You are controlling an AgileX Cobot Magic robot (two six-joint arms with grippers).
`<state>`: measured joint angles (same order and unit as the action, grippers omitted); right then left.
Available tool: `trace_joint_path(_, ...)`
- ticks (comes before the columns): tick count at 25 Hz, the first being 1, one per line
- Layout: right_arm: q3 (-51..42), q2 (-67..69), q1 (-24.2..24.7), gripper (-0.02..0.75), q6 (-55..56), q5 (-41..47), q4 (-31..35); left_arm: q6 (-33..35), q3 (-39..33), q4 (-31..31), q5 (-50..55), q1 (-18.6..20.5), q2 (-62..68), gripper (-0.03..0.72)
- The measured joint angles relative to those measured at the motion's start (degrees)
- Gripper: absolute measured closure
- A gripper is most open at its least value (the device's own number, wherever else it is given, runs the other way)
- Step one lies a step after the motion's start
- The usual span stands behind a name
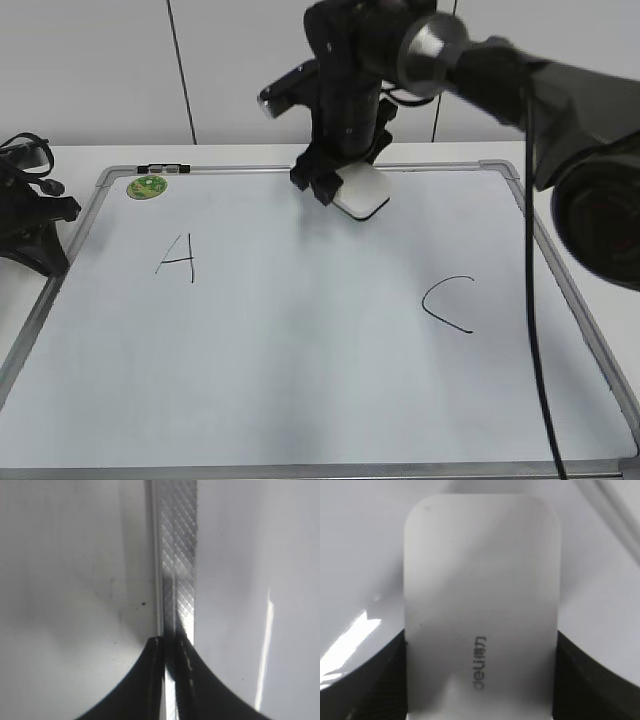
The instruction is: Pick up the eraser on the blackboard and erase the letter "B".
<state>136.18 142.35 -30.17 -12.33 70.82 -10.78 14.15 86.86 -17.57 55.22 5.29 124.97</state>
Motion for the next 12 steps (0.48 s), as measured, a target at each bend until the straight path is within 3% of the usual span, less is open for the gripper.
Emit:
trace_joint_path(6,-2.33,-10.02,3.07,0.225,1.89,0.14,1.18,0.0,0.0,0.0,-0.1,0.0,0.0,0.659)
trace_joint_path(12,-22.57,-22.75,10.82,0.225,4.22,0.14,3.12,0.0,0.0,0.0,-0.1,0.0,0.0,0.657)
